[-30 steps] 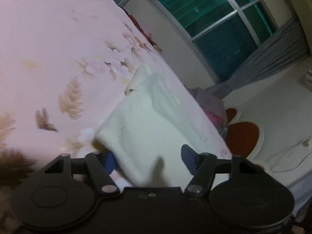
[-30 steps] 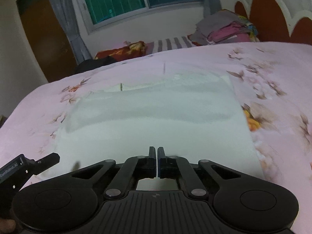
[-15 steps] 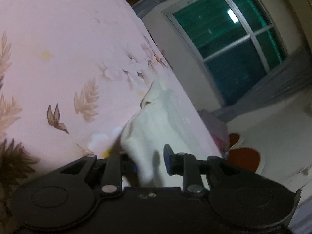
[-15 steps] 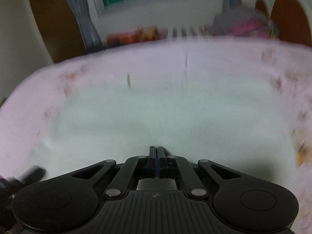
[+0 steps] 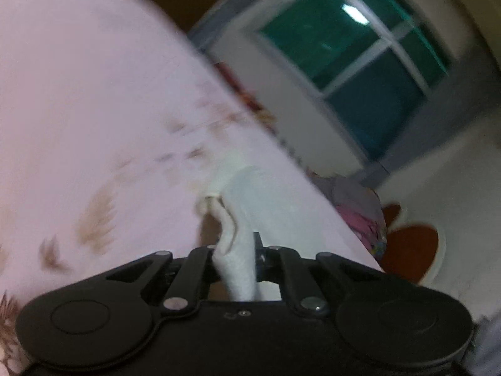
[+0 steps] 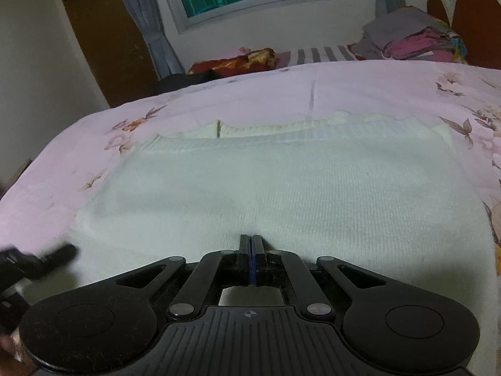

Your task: Fold small clothes

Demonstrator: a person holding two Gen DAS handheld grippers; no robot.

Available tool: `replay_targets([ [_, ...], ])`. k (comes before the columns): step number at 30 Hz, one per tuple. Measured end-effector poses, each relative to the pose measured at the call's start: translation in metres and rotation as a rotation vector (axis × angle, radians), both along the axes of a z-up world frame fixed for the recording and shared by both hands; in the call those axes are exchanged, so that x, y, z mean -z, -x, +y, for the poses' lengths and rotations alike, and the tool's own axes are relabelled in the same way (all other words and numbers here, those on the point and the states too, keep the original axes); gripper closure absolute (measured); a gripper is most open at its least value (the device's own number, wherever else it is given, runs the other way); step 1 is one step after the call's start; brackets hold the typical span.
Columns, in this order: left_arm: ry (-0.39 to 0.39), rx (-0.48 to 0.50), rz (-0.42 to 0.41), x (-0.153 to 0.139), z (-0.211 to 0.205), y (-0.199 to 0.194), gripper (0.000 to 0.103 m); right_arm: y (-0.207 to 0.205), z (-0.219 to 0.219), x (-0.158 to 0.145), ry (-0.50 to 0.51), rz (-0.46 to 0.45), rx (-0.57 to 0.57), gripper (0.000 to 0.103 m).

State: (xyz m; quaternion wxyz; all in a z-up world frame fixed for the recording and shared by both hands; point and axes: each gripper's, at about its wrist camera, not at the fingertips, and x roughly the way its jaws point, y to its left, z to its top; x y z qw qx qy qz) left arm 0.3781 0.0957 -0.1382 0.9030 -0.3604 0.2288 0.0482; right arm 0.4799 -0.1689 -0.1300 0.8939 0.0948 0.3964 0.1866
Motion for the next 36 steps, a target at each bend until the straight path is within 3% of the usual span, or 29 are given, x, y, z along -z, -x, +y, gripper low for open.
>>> replay_targets([
  [5,-0.224,0.240,-0.051,-0.052,-0.068,-0.022,0.097,-0.006,-0.022,-0.006,-0.129,0.037,0.038,0.103],
  [7,-0.301,0.337,-0.054,-0.064,-0.103,-0.030,0.097,0.004,-0.050,-0.018,-0.209,-0.012,0.099,0.103],
  [12,-0.391,0.539,0.012,-0.058,-0.199,-0.046,0.096,0.023,-0.142,-0.034,-0.307,-0.024,0.247,0.103],
  [13,-0.394,0.584,0.029,-0.051,-0.215,-0.050,0.088,0.025,-0.159,-0.035,-0.329,-0.010,0.263,0.103],
  [15,-0.410,0.682,0.099,-0.035,-0.246,-0.054,0.064,0.030,-0.191,-0.034,-0.376,0.008,0.288,0.100],
  [16,-0.410,0.701,0.106,-0.033,-0.254,-0.052,0.063,0.032,-0.203,-0.033,-0.368,0.021,0.315,0.086],
  [17,-0.390,0.704,0.079,-0.034,-0.253,-0.050,0.063,0.033,-0.215,-0.034,-0.353,0.032,0.347,0.033],
  [18,-0.365,0.698,0.057,-0.037,-0.247,-0.047,0.065,0.037,-0.225,-0.036,-0.360,0.007,0.363,0.019],
  [19,-0.349,0.672,0.059,-0.041,-0.236,-0.048,0.069,0.041,-0.234,-0.038,-0.388,-0.028,0.347,0.020],
  [20,-0.347,0.631,0.061,-0.044,-0.223,-0.052,0.071,0.042,-0.241,-0.041,-0.399,-0.026,0.340,0.028],
  [21,-0.350,0.583,0.052,-0.047,-0.208,-0.055,0.071,0.040,-0.244,-0.041,-0.415,-0.014,0.325,0.042],
  [23,-0.370,0.490,0.066,-0.049,-0.175,-0.065,0.071,0.035,-0.239,-0.042,-0.461,0.011,0.264,0.049],
  [26,-0.345,0.421,0.119,-0.039,-0.137,-0.083,0.072,0.021,-0.209,-0.043,-0.467,0.021,0.159,0.049],
  [31,-0.335,0.431,0.224,-0.015,-0.122,-0.093,0.074,-0.008,-0.169,-0.023,-0.453,0.109,0.090,0.049],
  [34,-0.334,0.437,0.230,-0.009,-0.118,-0.090,0.074,-0.019,-0.154,-0.013,-0.412,0.151,0.064,0.049],
  [36,-0.340,0.439,0.175,-0.021,-0.122,-0.084,0.076,-0.023,-0.151,-0.009,-0.404,0.163,0.054,0.049],
])
